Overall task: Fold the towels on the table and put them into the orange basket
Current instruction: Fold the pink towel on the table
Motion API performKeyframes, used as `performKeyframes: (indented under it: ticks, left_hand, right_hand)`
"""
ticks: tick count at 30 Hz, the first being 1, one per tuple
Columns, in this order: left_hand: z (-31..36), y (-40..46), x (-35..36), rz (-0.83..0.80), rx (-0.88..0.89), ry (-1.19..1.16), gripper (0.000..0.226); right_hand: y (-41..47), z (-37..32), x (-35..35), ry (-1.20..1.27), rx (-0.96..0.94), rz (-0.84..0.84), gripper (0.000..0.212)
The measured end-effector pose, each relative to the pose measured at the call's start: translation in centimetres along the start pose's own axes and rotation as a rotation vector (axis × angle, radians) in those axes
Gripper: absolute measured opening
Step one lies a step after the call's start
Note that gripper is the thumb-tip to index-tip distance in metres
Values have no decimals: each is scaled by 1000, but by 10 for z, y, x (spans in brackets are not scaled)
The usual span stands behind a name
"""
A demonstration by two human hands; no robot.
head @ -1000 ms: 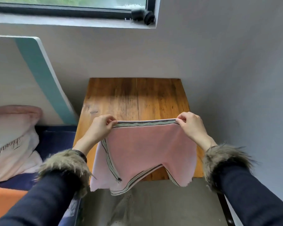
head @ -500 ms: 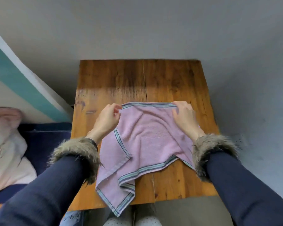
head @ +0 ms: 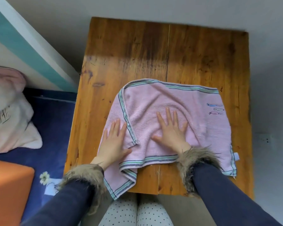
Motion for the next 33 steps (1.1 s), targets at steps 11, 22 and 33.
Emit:
performKeyframes:
  ticks: [11, 22, 33]
  left_hand:
    - [-40, 5, -46, 508, -158, -526, 9]
    - [-122, 81, -129, 640, -441, -703, 39]
    - [-100, 55, -42, 348, -32, 18, 58]
  right_hand:
    - [-5, 21, -6, -41, 13, 1, 101]
    - [-1, -14, -15, 71, 86, 264, 71]
    - [62, -133, -29, 28, -163, 390, 58]
Point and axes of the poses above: each hand's wrist, its own y-axis towards the middle knuckle, its own x-axis out of the palm, z = x × y, the point moved 2 cm from there along y, towards the middle knuckle, and after that the axes turned 6 degrees about x, right-handed, at the moved point
